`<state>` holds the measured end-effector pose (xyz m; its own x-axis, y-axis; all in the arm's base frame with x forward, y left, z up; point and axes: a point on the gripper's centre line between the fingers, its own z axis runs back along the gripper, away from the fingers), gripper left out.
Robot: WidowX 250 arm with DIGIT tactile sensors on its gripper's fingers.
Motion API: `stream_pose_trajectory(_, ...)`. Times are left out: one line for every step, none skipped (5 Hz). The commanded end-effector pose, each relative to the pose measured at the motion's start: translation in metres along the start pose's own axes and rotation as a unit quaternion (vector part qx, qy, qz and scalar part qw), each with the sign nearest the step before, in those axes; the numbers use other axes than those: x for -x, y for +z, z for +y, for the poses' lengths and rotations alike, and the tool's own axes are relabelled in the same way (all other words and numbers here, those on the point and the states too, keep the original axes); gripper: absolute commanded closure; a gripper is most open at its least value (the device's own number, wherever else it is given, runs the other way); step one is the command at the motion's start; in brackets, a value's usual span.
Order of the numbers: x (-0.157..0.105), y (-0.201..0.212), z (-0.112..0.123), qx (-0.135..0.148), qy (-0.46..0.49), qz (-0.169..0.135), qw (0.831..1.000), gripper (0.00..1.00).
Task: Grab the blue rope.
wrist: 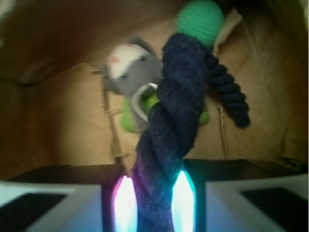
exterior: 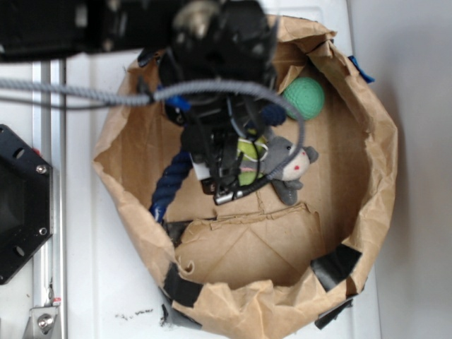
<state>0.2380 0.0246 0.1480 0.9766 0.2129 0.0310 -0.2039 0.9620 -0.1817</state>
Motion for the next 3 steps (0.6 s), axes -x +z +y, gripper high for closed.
stream_pose_trajectory(-0.003,0.038,-0.011,-0.050,-0.065,-0.027,0.996,1.00)
stream_pose_trajectory(0.003,0.046,-0.012,-0.058,-0.072,-0.048,0.995,1.00)
stream_pose_trajectory(0.015,0.054,-0.016,-0.057,-0.071,-0.061,0.994,1.00)
